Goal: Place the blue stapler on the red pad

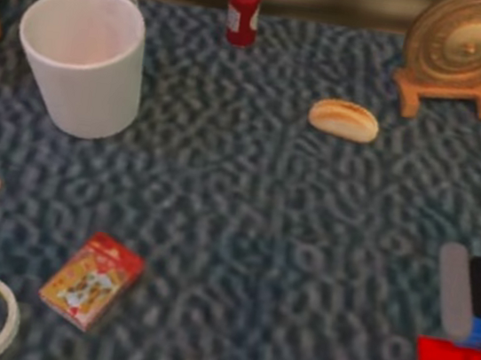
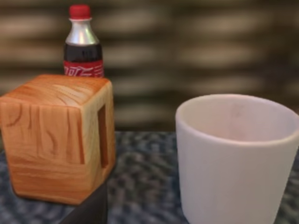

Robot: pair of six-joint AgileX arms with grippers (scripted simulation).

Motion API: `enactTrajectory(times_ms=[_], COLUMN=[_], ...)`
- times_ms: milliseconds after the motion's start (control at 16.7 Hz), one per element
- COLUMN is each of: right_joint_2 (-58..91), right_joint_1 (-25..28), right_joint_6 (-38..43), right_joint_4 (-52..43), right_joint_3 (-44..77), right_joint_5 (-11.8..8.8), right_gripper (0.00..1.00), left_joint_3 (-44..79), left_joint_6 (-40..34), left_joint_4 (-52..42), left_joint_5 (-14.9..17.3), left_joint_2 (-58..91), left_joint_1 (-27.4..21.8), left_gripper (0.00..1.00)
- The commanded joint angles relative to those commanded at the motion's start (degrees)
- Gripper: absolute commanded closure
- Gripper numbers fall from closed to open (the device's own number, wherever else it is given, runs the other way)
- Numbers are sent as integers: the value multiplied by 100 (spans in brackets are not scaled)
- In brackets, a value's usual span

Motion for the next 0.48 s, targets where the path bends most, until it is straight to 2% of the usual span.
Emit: enactTrajectory(times_ms=[180,480], right_joint_2=[258,312], right_joint_1=[15,19], right_joint_6=[-3,-7], right_joint_4=[611,718], right_joint_3=[-374,-447], right_joint_5=[0,-1], right_gripper=[100,100], left_joint_3=[0,0], left_joint_6=[0,0], left_joint_4=[0,0], left_joint_5=[0,0], left_joint_2=[0,0], left_joint_1=[0,0], left_gripper=[0,0])
